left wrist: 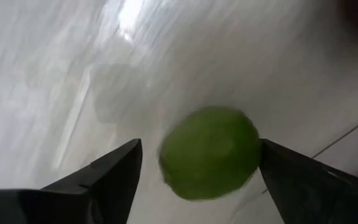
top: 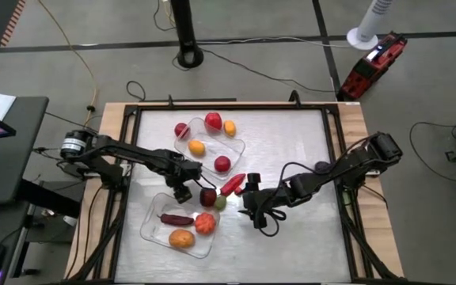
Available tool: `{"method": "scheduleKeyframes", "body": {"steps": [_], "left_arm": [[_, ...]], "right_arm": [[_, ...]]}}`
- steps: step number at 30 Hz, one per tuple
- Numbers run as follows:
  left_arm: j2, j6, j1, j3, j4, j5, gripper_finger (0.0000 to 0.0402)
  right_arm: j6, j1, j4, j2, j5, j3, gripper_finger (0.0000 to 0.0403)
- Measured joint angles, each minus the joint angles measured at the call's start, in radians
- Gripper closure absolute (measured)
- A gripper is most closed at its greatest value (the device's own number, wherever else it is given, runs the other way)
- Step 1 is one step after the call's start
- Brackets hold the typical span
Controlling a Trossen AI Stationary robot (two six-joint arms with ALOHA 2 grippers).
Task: Sort produce into baskets
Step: Put the left lime into the top transparent bin
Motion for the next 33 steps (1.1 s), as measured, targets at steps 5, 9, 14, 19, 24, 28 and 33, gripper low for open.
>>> {"method": "scheduleKeyframes", "body": {"steps": [5, 9, 14, 19, 24, 28, 33], "left_arm": [[-0.006, 0.006, 0.000, -0.001, -0.001, -0.024, 0.0146], [-0.006, 0.015, -0.001, -0.002, 0.000, -0.039, 0.0179], [-0.006, 0.022, -0.001, -0.002, -0.001, -0.066, 0.0202], [-0.026, 0.036, -0.006, 0.028, -0.028, -0.056, 0.0204], [-0.106, 0.060, -0.034, 0.120, -0.060, -0.052, 0.0205], [-0.187, 0.099, -0.059, 0.178, -0.021, -0.097, 0.0203], [-0.259, 0.165, -0.062, 0.183, 0.074, -0.315, 0.0192]], "right_arm": [[-0.002, 0.000, 0.004, 0.000, 0.000, 0.000, 0.0102], [-0.002, 0.000, 0.003, 0.000, 0.000, 0.000, 0.0102], [-0.002, 0.000, 0.002, 0.000, -0.001, 0.000, 0.0102], [-0.002, 0.000, -0.008, -0.001, -0.001, 0.000, 0.0102], [0.038, 0.004, -0.131, -0.080, 0.028, 0.000, 0.0102], [0.033, 0.024, -0.164, -0.150, 0.109, -0.006, 0.0102], [0.025, 0.014, -0.105, -0.203, 0.171, -0.096, 0.0102]]}}
